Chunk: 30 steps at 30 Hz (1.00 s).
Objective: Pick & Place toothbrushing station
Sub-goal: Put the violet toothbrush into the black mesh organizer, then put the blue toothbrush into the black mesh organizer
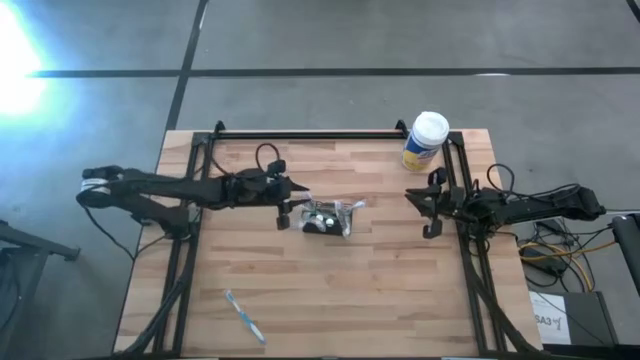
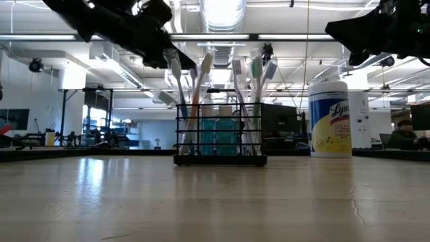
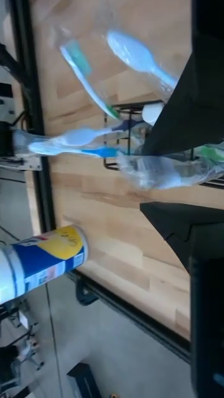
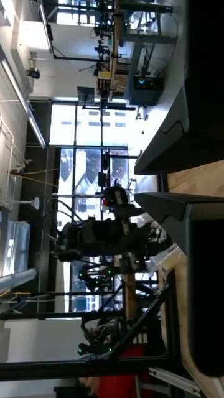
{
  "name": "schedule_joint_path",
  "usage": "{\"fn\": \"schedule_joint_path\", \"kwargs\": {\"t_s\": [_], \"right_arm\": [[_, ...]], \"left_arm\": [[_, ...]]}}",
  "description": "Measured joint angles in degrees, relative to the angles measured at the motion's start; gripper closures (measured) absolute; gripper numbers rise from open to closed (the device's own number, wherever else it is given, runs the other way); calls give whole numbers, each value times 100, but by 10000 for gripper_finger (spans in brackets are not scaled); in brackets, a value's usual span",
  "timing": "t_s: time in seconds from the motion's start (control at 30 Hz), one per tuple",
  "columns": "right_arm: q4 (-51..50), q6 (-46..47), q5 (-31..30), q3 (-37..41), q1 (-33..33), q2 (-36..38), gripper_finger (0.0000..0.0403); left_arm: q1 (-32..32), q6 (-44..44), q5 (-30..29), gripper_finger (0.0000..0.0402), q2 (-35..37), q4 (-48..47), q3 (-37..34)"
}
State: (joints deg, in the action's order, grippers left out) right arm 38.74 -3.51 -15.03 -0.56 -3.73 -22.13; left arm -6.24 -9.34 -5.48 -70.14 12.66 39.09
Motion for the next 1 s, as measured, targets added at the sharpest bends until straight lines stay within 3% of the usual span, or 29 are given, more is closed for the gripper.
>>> {"fn": "schedule_joint_path", "kwargs": {"t_s": [0.2,0.57,1.0], "right_arm": [[-31,7,0,0,0,-15,349],[-98,54,-1,0,0,-22,349],[-191,55,-1,0,0,-33,349]], "left_arm": [[0,29,2,264,678,-463,0],[2,626,-90,264,2062,-2405,-166],[-2,806,-138,267,2676,-1818,-1296]]}}
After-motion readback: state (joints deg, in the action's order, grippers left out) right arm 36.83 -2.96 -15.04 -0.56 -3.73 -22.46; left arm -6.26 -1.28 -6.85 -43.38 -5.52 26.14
